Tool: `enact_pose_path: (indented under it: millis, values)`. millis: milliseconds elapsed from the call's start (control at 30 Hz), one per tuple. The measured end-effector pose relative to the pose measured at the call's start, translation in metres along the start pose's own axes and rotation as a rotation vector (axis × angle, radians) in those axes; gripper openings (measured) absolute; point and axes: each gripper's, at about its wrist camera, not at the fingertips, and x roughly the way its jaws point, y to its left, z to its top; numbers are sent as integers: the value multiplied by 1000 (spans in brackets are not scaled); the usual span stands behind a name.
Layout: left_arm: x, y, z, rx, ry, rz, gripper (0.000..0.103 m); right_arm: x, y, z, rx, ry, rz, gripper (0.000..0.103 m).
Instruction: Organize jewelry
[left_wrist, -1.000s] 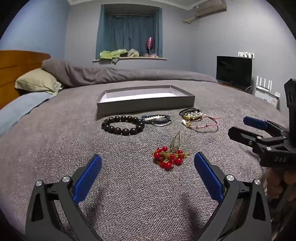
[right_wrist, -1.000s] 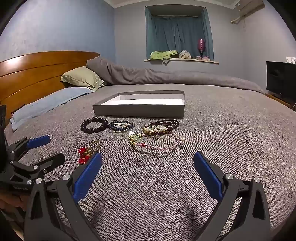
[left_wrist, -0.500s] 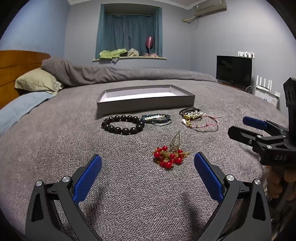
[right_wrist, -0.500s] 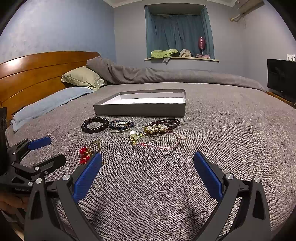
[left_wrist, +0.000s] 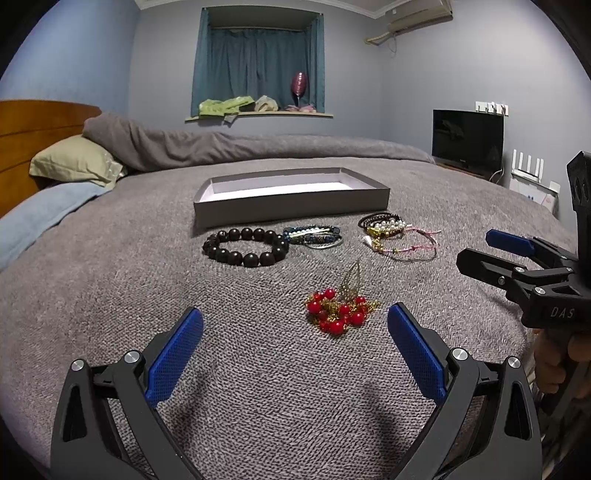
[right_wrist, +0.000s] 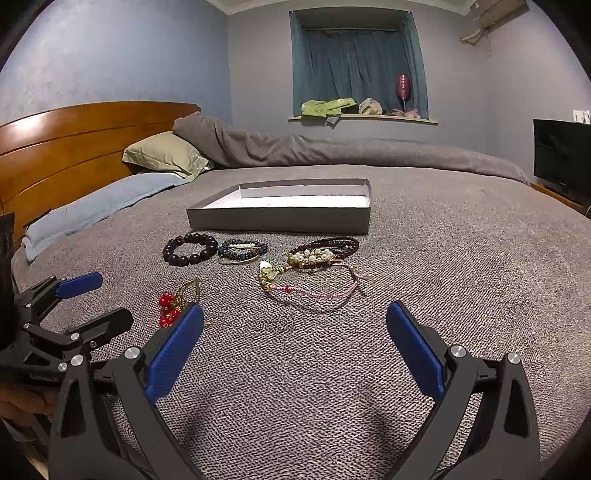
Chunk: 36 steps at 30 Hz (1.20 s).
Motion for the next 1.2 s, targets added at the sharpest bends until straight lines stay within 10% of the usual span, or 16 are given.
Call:
enact_pose_path:
  millis: [1200]
  values:
    - [4, 1, -1, -30, 27, -19, 99, 2, 1, 0, -7, 10, 7, 98]
